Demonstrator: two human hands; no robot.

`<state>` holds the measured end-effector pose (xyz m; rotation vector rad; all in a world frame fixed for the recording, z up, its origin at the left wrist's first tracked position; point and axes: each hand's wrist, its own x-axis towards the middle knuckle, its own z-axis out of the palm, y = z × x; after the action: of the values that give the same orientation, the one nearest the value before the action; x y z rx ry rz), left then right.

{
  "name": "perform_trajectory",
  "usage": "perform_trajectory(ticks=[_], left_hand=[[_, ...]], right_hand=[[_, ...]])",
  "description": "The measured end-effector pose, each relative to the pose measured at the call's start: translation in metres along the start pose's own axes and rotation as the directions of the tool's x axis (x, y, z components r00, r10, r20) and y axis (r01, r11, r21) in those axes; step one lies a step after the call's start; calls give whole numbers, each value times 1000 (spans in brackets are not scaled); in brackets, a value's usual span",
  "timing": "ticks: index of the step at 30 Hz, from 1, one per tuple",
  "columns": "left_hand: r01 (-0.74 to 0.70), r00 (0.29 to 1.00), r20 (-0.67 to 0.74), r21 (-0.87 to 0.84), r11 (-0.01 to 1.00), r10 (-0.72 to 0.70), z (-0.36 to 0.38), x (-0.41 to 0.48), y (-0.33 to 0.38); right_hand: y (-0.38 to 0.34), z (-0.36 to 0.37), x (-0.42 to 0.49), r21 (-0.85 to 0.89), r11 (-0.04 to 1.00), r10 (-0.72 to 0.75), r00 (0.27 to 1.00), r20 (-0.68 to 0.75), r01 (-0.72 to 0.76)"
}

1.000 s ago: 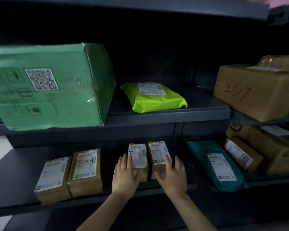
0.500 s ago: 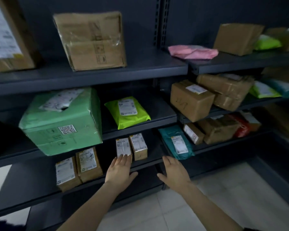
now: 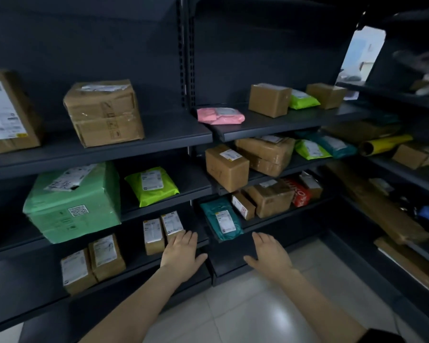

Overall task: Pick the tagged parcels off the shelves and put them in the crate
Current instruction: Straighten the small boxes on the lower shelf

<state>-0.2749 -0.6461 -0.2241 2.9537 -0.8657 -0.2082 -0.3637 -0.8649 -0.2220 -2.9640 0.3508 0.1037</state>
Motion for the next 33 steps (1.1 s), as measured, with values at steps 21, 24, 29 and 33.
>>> perform_trajectory(ticks=[21, 24, 29, 33], left_hand=[[78, 997, -6, -118, 990, -79, 1, 56, 238], [91, 996, 14, -152, 984, -90, 8, 83, 249], [124, 992, 25, -199, 972, -122, 25, 139, 260], [167, 986, 60, -209, 963, -158, 39, 179, 262]], right_hand=[[214, -53, -13, 1, 994, -111, 994, 13, 111], [232, -50, 8, -2, 993, -117, 993, 30, 117], [258, -43, 60, -31, 988, -148, 986, 78, 151], [278, -35, 102, -37, 986, -157, 980, 119, 162]])
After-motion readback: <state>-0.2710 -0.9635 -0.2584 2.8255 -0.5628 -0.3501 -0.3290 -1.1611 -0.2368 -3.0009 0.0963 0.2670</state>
